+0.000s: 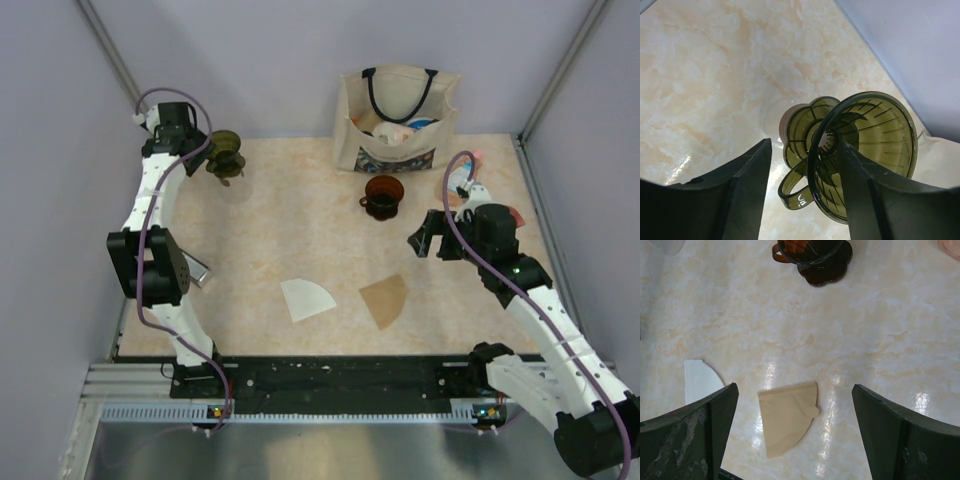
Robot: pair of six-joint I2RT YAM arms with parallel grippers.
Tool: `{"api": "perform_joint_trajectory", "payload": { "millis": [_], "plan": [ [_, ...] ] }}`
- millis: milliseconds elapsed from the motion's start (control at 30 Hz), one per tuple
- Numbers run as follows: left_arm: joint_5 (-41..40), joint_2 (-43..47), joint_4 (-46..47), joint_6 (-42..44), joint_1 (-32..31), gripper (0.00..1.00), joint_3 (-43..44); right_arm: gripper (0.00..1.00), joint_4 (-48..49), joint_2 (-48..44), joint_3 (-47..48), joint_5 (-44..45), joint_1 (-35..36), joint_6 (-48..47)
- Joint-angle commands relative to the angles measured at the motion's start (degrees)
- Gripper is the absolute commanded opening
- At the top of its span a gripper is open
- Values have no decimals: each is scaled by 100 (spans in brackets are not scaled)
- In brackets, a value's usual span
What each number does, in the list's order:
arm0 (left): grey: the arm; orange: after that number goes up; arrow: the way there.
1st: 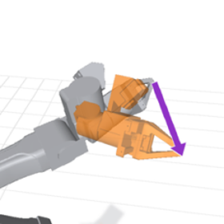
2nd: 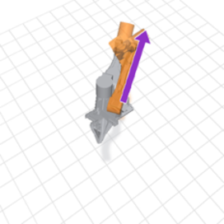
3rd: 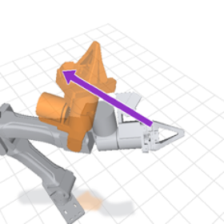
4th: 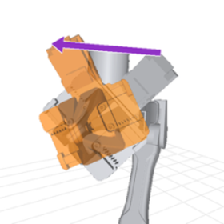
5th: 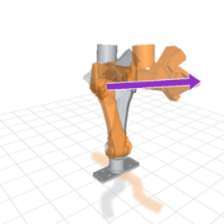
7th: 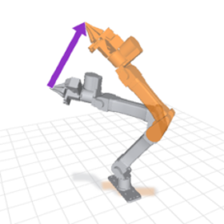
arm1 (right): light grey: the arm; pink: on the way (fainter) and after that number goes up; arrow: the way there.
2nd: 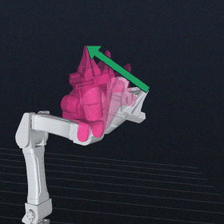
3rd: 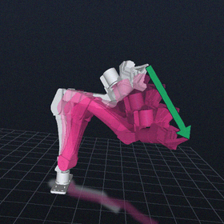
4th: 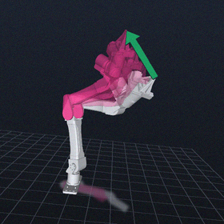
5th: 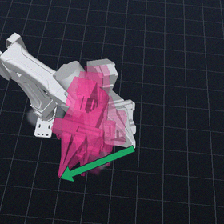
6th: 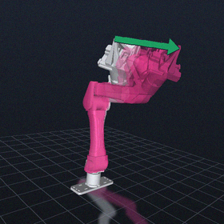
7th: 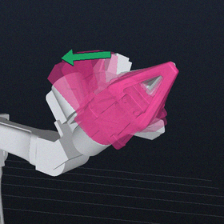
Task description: Place the coffee filter in the dripper
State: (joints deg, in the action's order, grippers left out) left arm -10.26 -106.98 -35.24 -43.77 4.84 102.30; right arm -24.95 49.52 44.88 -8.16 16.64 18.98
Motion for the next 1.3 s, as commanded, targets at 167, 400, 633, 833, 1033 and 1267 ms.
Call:
{"api": "perform_joint_trajectory", "payload": {
  "millis": [167, 400, 633, 833, 1033, 1267],
  "plan": [
    [50, 564, 88, 228, 26, 84, 334, 98, 113, -126, 91, 104, -3, 0],
    [490, 1222, 176, 509, -62, 99, 54, 99, 122, -214, 100, 43, 5, 0],
    [542, 2864, 299, 913, -273, 99, -1648, 99, 87, -451, 47, -238, 5, -17],
    [-81, 4193, 886, 1659, -827, 99, -3242, 99, 78, -566, -15, -757, -3, -53],
    [76, 3133, 827, 2696, -879, 99, -2147, 99, 87, -575, -23, -722, -3, -70],
    [-1310, 1419, 844, 4655, -1828, 99, -556, 99, 69, -487, -59, -572, -3, -88]
  ]
}}
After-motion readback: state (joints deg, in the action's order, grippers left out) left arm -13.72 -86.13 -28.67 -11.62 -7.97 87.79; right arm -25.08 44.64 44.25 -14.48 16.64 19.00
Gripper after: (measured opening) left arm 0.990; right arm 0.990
